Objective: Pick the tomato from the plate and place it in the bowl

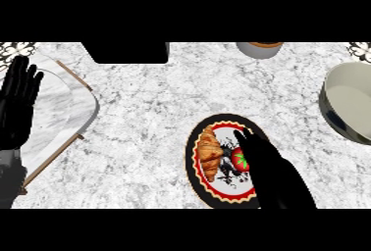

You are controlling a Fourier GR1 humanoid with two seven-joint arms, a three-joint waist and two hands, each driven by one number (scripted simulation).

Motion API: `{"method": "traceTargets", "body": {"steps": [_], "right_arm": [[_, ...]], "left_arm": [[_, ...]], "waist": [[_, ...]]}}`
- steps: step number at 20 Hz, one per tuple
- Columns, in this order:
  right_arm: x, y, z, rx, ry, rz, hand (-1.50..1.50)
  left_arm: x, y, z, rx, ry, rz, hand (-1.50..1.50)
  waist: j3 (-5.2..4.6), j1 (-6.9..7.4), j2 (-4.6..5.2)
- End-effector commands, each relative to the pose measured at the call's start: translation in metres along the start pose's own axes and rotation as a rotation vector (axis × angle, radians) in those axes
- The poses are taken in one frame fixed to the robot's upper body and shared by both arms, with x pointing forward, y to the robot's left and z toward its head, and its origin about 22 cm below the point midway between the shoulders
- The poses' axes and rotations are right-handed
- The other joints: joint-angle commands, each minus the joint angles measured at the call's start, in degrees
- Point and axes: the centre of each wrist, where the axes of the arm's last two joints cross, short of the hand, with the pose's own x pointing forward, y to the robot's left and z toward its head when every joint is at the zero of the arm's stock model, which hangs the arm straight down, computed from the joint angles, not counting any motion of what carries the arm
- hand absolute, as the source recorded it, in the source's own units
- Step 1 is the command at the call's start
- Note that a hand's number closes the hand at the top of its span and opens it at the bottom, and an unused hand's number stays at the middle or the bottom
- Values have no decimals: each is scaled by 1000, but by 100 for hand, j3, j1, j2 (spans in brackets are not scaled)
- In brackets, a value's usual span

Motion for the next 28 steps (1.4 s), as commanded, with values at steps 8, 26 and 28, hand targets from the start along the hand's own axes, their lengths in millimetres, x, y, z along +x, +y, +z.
{"method": "traceTargets", "body": {"steps": [8, 26, 28], "right_arm": [[-19, 21, -27, 3, 116, 12, -150], [-18, 62, -69, 36, 69, 40, -150], [-49, 47, -61, 47, 83, 33, -150]], "left_arm": [[5, -2, 13, 11, -15, 0, 0], [10, 14, -12, -11, -6, 8, 0], [-6, -9, 2, 14, -14, 8, 0]], "waist": [[4, 13, -3], [3, 5, 4], [3, -7, 2]]}}
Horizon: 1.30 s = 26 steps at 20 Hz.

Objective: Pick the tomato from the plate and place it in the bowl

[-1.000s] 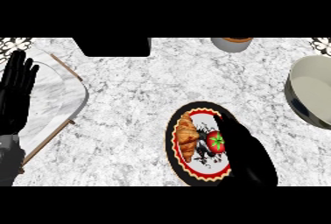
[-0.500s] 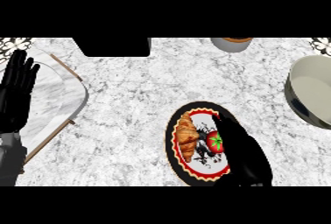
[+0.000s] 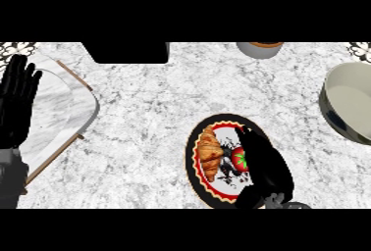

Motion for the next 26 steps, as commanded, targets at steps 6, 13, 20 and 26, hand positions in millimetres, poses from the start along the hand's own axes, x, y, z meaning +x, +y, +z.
{"method": "traceTargets", "body": {"steps": [6, 13, 20, 26], "right_arm": [[-19, 23, -28, 30, 68, 7, -150], [-26, 38, -31, 36, 104, 21, -150], [-36, 27, -45, -79, -10, 32, 150], [-174, -51, -31, -85, 52, 165, 150]], "left_arm": [[-4, -5, 8, -1, 4, 15, 0], [3, 7, 16, 3, 9, -15, 0], [0, -19, 2, -13, -1, -11, 0], [-6, 3, 6, 44, 5, 3, 0]], "waist": [[0, 8, 1], [0, 10, -4], [0, -1, 0], [21, -354, 32]]}}
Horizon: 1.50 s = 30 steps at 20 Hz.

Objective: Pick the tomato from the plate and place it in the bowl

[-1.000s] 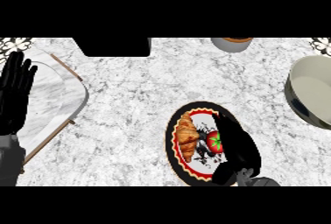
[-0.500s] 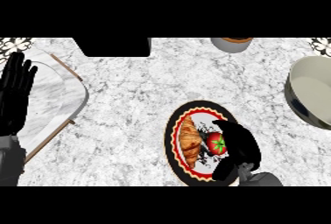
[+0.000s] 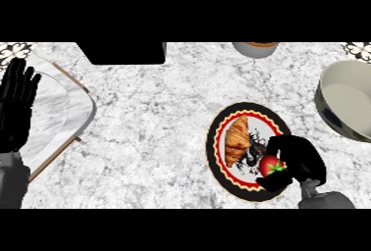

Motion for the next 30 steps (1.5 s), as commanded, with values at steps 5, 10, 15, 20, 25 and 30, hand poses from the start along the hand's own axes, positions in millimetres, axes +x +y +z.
{"method": "traceTargets", "body": {"steps": [5, 10, 15, 20, 25, 30], "right_arm": [[-166, -82, 17, 10, 145, 153, 150], [-228, -149, 39, -59, 130, 140, 150], [-279, -206, 74, -217, 108, 136, 150], [-314, -239, 106, -307, -13, 48, 150], [-330, -286, 139, -441, -196, -3, 150], [-350, -293, 158, -496, -318, -160, 150]], "left_arm": [[0, 11, 4, 48, -2, -12, 0], [0, 11, 5, 52, -5, 2, 0], [-1, 9, 4, 42, 1, 9, 0], [-1, 7, 4, 25, 8, 6, 0], [-1, 6, -1, 13, 2, 3, 0], [-2, -5, 0, -26, -13, 19, 0]], "waist": [[76, -312, 91], [91, -198, 87], [102, -213, 72], [96, -101, 61], [74, -14, 82], [61, 201, 91]]}}
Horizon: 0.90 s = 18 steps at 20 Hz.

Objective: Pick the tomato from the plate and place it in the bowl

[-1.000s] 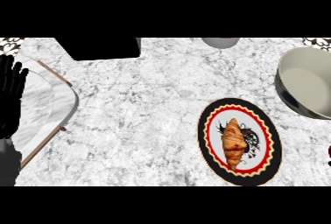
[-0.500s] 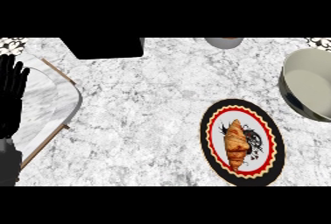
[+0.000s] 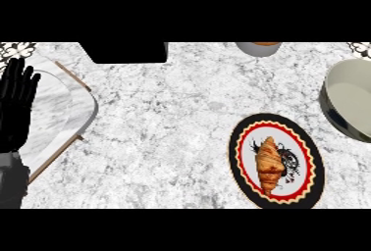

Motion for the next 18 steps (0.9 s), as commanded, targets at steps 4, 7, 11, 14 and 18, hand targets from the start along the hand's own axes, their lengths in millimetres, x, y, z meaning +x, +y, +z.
{"method": "traceTargets", "body": {"steps": [4, 7, 11, 14, 18], "right_arm": [[-2, -46, 8, -46, -166, -260, 150], [-1, -45, 3, -22, -177, -293, 150], [5, -57, -2, 31, -176, -325, 150], [12, -54, -15, 87, -187, -314, 150], [23, -47, -35, 148, -201, -295, 150]], "left_arm": [[8, -9, -10, -36, -5, 6, 0], [7, -22, -13, -61, -14, 9, 0], [3, -8, -11, -54, -5, -6, 0], [7, -17, -14, -62, -18, -8, 0], [1, -23, -13, -72, -9, 8, 0]], "waist": [[-27, 245, 20], [-30, 295, 49], [-44, 343, 33], [-51, 349, 26], [-58, 430, 43]]}}
